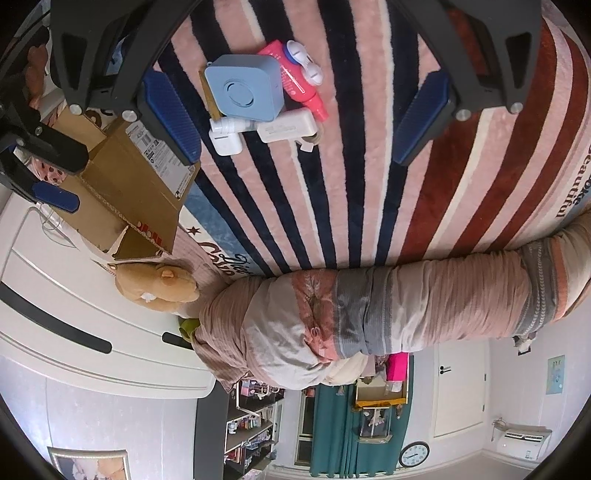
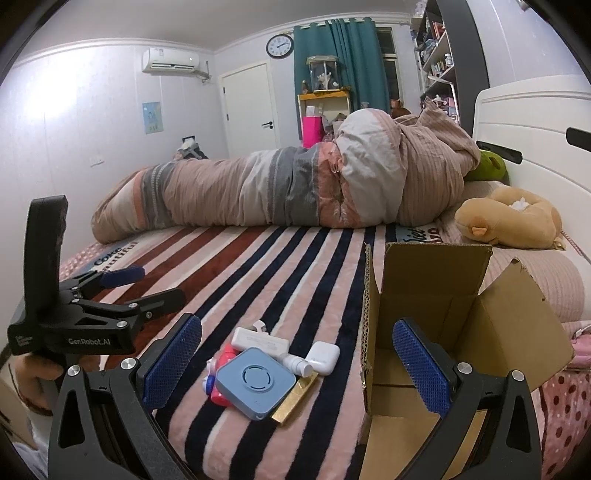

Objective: Organize rigid objects

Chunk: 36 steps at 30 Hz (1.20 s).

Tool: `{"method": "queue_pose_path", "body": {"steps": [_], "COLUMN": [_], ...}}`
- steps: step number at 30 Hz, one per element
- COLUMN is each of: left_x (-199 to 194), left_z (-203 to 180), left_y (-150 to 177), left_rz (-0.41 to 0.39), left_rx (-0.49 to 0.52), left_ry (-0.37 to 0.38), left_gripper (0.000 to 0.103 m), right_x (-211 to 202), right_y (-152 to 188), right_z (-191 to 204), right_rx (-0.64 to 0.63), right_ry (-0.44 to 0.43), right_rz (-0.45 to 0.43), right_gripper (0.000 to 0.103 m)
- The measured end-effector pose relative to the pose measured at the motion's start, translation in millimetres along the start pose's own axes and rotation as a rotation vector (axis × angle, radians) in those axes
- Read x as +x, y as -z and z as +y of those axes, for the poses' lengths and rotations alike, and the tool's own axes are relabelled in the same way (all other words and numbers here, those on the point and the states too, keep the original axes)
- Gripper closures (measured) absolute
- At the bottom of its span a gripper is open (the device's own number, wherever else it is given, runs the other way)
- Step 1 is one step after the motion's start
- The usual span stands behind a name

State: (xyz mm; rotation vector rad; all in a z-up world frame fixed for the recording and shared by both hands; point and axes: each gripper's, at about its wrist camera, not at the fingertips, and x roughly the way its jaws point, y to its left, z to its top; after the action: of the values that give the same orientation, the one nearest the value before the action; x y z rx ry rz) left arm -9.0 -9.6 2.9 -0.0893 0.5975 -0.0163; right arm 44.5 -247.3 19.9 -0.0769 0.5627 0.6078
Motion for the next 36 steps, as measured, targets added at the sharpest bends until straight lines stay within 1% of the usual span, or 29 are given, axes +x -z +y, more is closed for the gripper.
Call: {"method": "queue_pose_path", "body": {"steps": [19, 27, 36], "left_x": [2.0, -1.2, -3.2], "left_z": [1.0, 1.7, 0.9], "left_y": [-0.5, -1.3, -1.0], "left_rz": [0.001, -0.006, -0.01], "left_rx": [-0.009, -0.003, -0.003], "left_ry": [-0.001, -0.016, -0.017], "left_gripper": [0.0, 0.0, 0.0], "right_x": [1.5, 3.6, 2.6], "right_y": [0.4, 0.4, 0.7], "right_z": [-2.3, -3.3, -3.4], "right_rx": [0.018, 0.032, 0.032], "right_ry": [0.005, 0.008, 0.013], "right_rz": [0.006, 0.011, 0.011], "right_gripper": [0.0, 0.0, 0.0]}}
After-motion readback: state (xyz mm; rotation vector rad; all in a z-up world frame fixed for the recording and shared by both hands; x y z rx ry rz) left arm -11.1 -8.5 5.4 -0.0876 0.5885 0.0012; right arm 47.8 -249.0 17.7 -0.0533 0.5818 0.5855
